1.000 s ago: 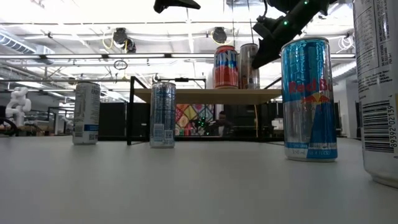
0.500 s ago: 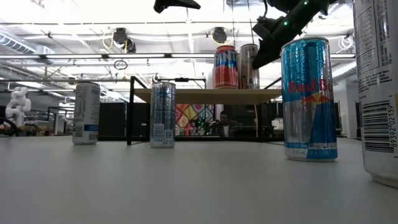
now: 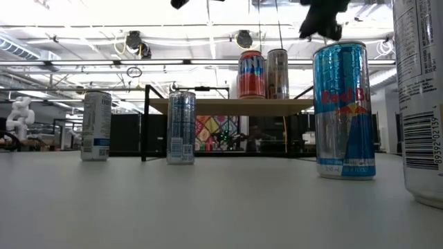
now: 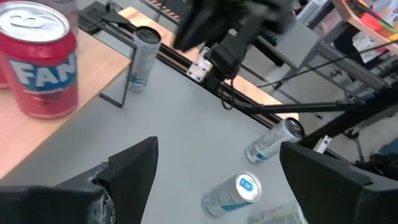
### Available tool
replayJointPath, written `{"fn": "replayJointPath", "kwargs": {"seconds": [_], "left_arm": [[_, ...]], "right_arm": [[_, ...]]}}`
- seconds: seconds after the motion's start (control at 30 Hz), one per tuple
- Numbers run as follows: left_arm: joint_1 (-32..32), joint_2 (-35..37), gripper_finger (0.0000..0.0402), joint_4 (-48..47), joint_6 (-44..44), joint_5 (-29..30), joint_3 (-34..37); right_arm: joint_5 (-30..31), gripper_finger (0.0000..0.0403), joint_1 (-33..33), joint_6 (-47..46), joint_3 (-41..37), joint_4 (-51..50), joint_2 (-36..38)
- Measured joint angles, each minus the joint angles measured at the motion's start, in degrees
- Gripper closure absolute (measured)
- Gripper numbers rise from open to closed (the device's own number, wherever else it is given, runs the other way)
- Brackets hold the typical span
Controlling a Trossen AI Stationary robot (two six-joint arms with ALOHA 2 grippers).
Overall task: Place canned beverage on shelf
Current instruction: Put the yellow soda can on the shelf aligned with the other yellow soda can
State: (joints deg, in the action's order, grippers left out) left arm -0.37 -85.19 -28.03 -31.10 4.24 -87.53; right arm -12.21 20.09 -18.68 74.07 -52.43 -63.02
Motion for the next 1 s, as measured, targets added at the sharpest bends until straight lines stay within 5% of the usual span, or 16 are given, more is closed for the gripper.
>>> {"fn": "replayJointPath", "kwargs": {"seconds": [0.47,0.57,0.73,1.0], "left_arm": [[-4.1,0.0,0.0063,-4.2,0.0,1.3,0.0],[-5.2,0.0,0.0063,-6.2,-0.1,2.5,0.0],[-6.6,0.0,0.0063,-8.2,-1.6,4.6,0.0],[-7.7,0.0,0.0063,-9.1,-10.0,6.4,0.0]], "right_arm": [[-3.5,0.0385,-23.9,-17.3,5.5,-5.0,-0.7],[-9.9,0.0385,-26.5,-18.5,7.0,-4.7,-2.7],[-11.9,0.0385,-30.0,-12.4,15.7,-10.1,-9.9],[-6.5,0.0384,-35.4,8.9,29.0,-16.7,-22.6]]}}
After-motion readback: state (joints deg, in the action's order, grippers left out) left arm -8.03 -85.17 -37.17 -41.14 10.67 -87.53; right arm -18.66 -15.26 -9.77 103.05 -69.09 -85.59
